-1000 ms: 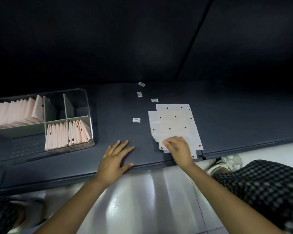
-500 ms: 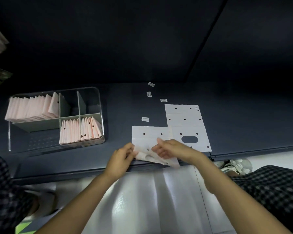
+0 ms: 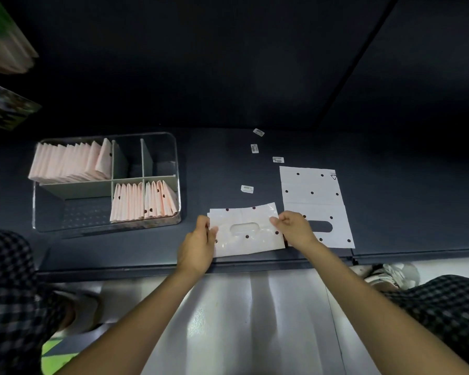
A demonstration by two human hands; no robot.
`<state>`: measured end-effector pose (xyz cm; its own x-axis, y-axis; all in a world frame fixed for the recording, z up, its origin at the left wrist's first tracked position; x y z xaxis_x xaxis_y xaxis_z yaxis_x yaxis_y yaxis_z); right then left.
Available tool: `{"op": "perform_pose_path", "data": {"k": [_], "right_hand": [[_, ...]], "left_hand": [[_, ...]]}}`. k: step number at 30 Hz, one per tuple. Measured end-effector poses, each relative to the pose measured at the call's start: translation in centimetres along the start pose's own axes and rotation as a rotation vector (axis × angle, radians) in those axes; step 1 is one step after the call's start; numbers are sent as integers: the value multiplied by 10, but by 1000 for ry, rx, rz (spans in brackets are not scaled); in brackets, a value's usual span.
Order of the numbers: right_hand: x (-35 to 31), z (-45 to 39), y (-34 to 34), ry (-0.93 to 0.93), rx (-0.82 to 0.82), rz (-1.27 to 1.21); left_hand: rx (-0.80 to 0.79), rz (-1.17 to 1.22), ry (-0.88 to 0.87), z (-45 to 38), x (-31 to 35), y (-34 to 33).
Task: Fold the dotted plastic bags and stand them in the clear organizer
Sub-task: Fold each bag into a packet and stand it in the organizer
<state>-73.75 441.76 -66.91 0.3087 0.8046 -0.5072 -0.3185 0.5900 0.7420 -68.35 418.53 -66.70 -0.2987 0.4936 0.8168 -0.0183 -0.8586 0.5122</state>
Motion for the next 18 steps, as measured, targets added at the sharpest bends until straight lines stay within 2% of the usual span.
{"op": "perform_pose_path", "data": {"k": [2, 5, 7, 9, 14, 18], "right_hand": [[-2, -5, -2, -27, 20, 84], [-2, -8, -6, -59, -9, 113], [-3, -8, -8, -59, -11, 137], [-3, -8, -8, -69, -3, 153], [-6, -8, -8, -105, -17, 180], [-6, -9, -8, -123, 0, 189]], "left_hand": [[89, -1, -38, 4, 6, 6], [161, -195, -326, 16, 23, 7], [61, -360, -566, 30, 31, -7], [-83, -458, -681, 44, 28, -25], [-324, -774, -588, 50, -11, -47], [-341, -849, -581, 48, -19, -48]]}}
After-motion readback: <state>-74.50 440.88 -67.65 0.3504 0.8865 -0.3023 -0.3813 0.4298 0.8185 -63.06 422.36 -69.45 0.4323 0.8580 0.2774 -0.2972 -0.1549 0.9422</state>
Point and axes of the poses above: each hand's wrist, its own z-axis away from the middle knuckle, its own y-axis out of the back of the hand, x = y × z, the point moved 5 cm from there along -z, towards the middle knuckle, and after that the axes turned 11 degrees about z, right-handed, at the moved point
